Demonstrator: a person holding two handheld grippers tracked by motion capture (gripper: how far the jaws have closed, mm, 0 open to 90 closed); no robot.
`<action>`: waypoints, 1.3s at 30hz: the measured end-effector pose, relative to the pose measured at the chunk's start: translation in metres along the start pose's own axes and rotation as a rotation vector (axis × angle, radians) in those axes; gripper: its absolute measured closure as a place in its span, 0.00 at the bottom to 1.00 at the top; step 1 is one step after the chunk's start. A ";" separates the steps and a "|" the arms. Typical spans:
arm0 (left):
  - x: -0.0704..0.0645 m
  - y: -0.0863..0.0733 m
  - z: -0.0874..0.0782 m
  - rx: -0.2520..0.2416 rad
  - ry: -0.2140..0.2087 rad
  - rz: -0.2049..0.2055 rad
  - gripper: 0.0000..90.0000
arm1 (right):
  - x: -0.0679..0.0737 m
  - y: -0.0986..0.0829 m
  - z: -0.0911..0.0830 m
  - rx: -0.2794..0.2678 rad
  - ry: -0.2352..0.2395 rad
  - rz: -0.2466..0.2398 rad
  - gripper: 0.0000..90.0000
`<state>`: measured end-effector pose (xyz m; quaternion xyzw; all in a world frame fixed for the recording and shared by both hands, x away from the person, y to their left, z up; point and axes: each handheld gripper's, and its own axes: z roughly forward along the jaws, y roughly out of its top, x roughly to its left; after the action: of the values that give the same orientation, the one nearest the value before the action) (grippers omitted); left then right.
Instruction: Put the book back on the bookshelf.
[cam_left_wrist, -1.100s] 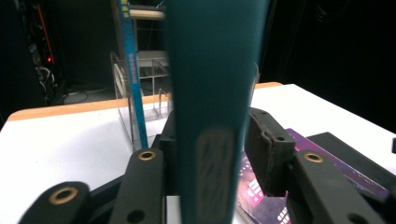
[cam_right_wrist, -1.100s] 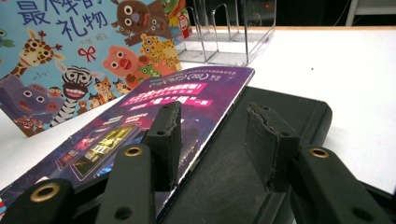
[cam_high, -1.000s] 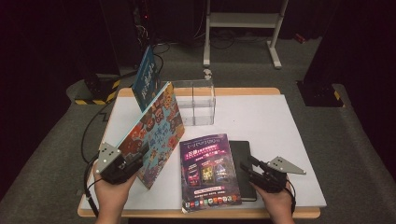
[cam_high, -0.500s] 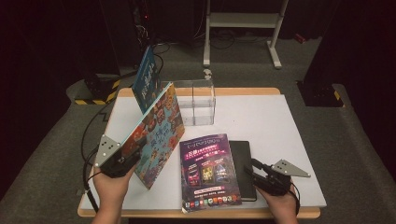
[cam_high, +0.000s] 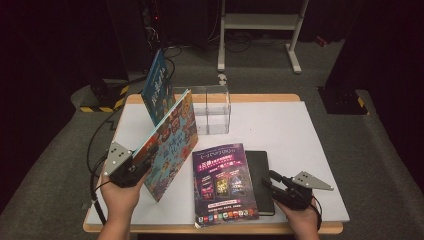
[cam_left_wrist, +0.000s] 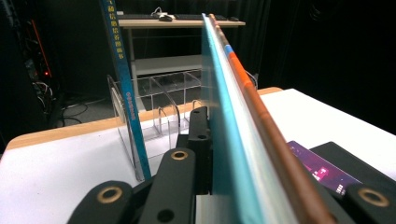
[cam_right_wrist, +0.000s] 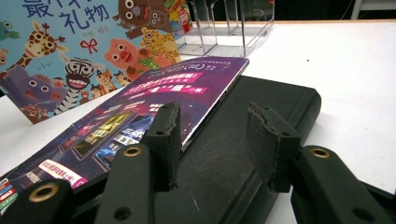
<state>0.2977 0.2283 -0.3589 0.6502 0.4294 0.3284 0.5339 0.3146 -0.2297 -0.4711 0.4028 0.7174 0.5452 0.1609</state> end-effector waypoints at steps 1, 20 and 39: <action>-0.001 0.001 0.001 -0.002 0.001 0.007 0.90 | 0.000 0.000 0.000 0.000 0.002 0.000 0.61; 0.007 0.034 0.000 -0.090 0.181 0.001 0.90 | 0.001 0.001 0.001 -0.002 0.018 0.005 0.62; 0.003 0.042 0.097 -0.109 0.339 0.002 0.90 | -0.001 0.001 -0.001 -0.014 0.029 0.015 0.63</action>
<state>0.3931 0.1885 -0.3389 0.5561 0.4941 0.4566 0.4881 0.3153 -0.2311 -0.4704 0.3991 0.7128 0.5571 0.1494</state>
